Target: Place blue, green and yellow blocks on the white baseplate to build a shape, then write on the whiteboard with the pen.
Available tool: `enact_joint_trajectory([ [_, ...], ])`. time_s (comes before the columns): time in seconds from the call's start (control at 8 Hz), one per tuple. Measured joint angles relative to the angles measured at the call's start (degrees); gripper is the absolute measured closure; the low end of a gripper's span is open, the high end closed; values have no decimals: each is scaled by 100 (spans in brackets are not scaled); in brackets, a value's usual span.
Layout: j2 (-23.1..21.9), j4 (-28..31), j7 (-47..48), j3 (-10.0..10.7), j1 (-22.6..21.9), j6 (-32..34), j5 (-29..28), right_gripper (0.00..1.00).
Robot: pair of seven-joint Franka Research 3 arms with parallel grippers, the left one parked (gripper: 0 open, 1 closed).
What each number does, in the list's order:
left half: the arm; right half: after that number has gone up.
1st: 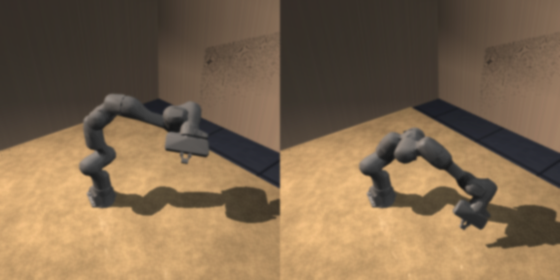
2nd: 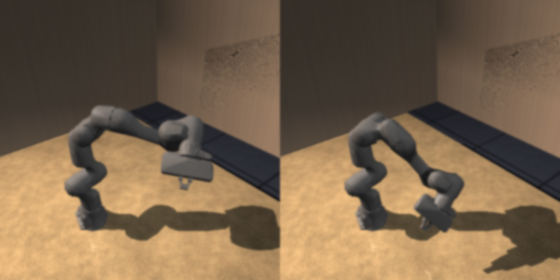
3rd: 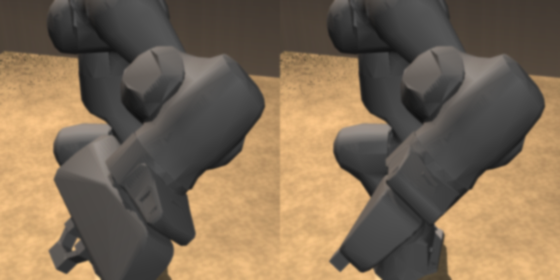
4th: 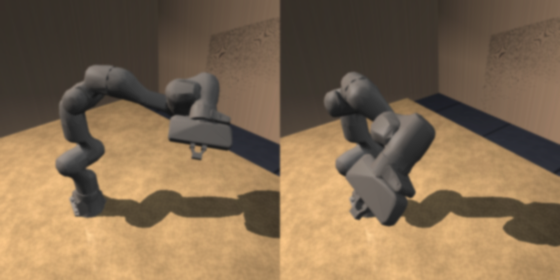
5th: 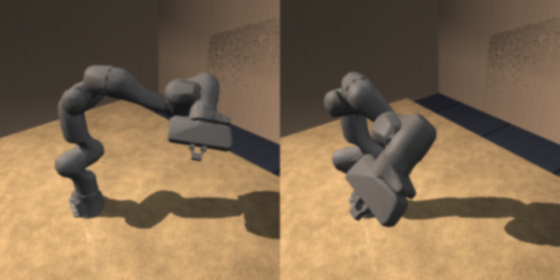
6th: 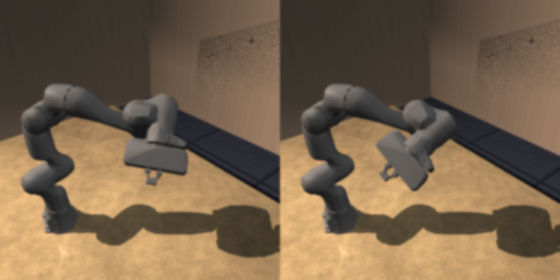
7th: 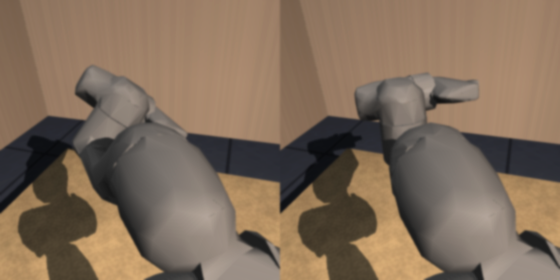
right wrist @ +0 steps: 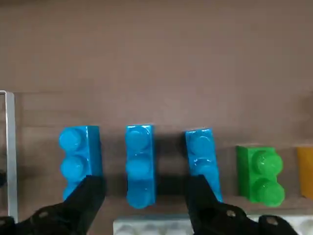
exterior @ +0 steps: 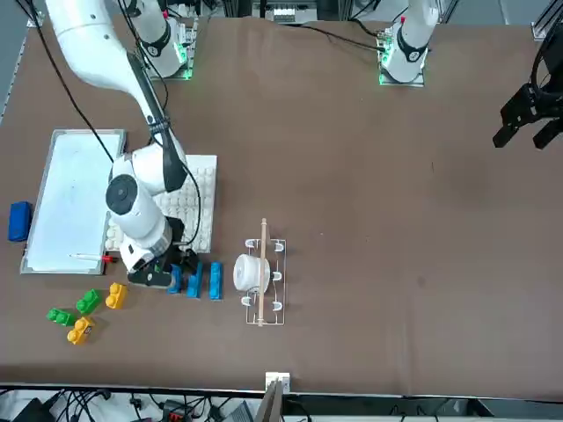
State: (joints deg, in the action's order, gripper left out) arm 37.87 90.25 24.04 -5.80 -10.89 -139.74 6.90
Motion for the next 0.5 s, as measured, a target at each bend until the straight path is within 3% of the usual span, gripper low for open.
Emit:
enact_joint_trajectory([
  [0.5,396,-403,-24,-2,-18,-1,11,0],
])
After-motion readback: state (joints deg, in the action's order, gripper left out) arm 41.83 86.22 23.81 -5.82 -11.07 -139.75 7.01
